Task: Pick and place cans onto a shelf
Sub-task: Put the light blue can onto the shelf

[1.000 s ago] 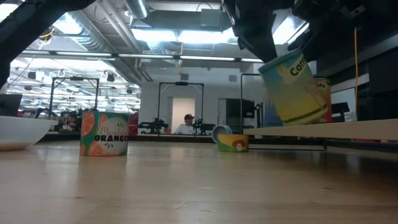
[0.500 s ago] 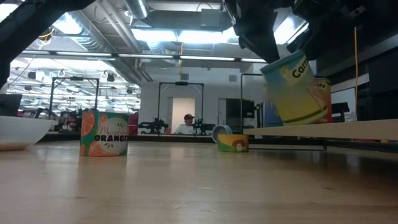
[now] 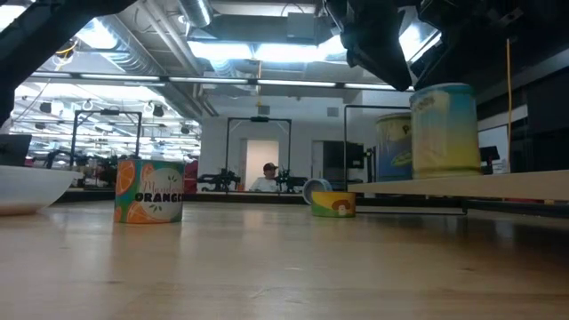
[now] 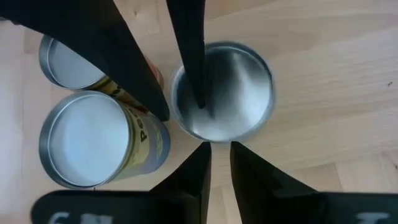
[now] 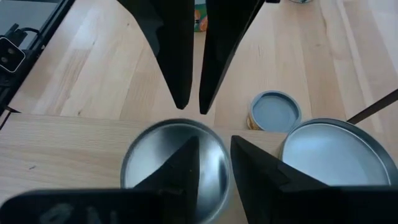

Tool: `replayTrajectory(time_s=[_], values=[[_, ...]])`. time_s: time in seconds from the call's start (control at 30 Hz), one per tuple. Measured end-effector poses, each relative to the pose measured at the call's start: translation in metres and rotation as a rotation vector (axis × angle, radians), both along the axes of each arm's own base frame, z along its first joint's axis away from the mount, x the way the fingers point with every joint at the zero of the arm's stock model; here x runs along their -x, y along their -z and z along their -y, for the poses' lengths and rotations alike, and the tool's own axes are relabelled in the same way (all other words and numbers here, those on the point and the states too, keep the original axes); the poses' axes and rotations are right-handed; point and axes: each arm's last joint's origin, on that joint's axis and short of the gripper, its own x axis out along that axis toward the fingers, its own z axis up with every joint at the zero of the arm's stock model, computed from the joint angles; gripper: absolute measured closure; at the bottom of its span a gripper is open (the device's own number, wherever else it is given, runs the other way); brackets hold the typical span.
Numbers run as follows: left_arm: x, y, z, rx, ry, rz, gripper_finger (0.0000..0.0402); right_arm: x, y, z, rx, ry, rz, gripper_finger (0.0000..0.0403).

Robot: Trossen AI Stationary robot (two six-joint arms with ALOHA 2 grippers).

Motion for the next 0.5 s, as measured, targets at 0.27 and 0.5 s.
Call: replayTrajectory(time_s=[0.27, 0.5], values=[[0.000, 0.000, 0.000, 0.000, 0.000, 0.000, 0.0347, 0.006, -0.007, -0.001, -0.018, -0.022, 0.039, 0.0306], [0.000, 0.000, 0.000, 0.000, 0.000, -0.001, 0.0346, 0.016, -0.017, -0.008, -0.134, -0.102, 0.083, 0.0306]])
